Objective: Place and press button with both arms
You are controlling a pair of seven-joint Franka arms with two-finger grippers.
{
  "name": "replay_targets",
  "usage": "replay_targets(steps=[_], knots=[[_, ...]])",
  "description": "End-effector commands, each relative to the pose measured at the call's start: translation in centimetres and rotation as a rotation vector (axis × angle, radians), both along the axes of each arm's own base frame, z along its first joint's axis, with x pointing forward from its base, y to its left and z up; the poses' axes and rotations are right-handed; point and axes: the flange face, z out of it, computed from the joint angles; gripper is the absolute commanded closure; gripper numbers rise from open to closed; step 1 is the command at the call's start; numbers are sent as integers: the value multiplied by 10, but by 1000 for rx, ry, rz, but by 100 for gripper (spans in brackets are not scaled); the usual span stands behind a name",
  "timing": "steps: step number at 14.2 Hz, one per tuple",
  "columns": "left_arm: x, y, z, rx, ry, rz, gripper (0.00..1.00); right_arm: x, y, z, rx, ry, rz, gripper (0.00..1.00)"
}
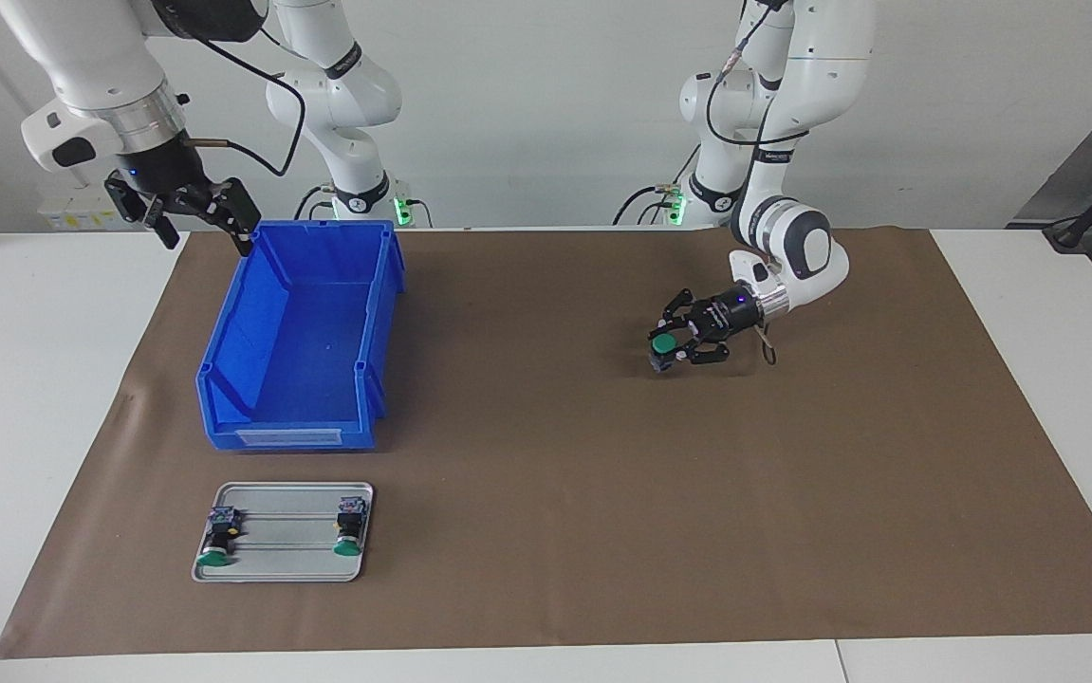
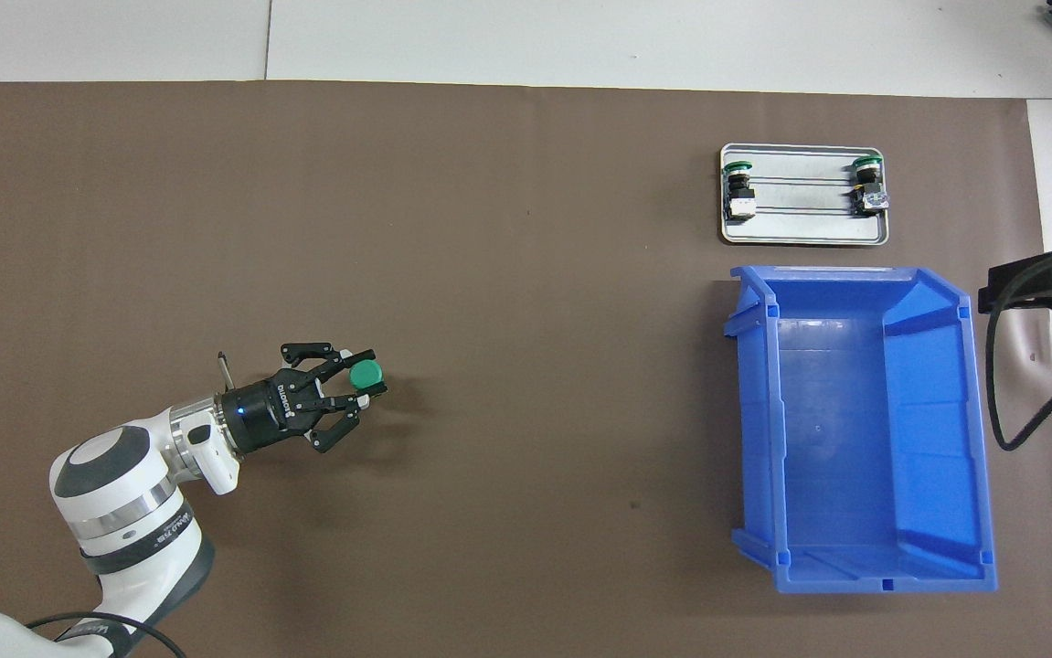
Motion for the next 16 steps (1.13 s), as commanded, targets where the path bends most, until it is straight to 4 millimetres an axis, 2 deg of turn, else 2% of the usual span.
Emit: replay_targets(steps=[1, 3, 6, 7, 9, 10, 11, 12, 16], knots=[[-16, 12, 0, -89, -54, 22, 100, -5, 0, 0, 24, 1, 18, 0], [-23, 17, -4, -93, -64, 31, 100, -5, 0, 0, 23, 0, 18, 0], [-31, 12, -27, -109, -100, 12, 100, -5, 0, -1, 23, 1, 18, 0], [-30, 13, -28, -109, -103, 14, 100, -6, 0, -2, 24, 3, 18, 0], [-23, 28, -27, -100, -106, 50, 100, -6, 0, -3, 24, 6, 18, 0], [-23, 30, -27, -93, -103, 54, 60, -6, 0, -2, 24, 4, 18, 0], [-19, 30, -26, -95, -105, 54, 34, -6, 0, -5, 24, 6, 16, 0], [-18, 30, -25, -98, -92, 55, 29, -6, 0, -4, 24, 1, 16, 0], [-18, 34, -29, -62, -70, 65, 27, -8, -1, -5, 24, 4, 16, 0]])
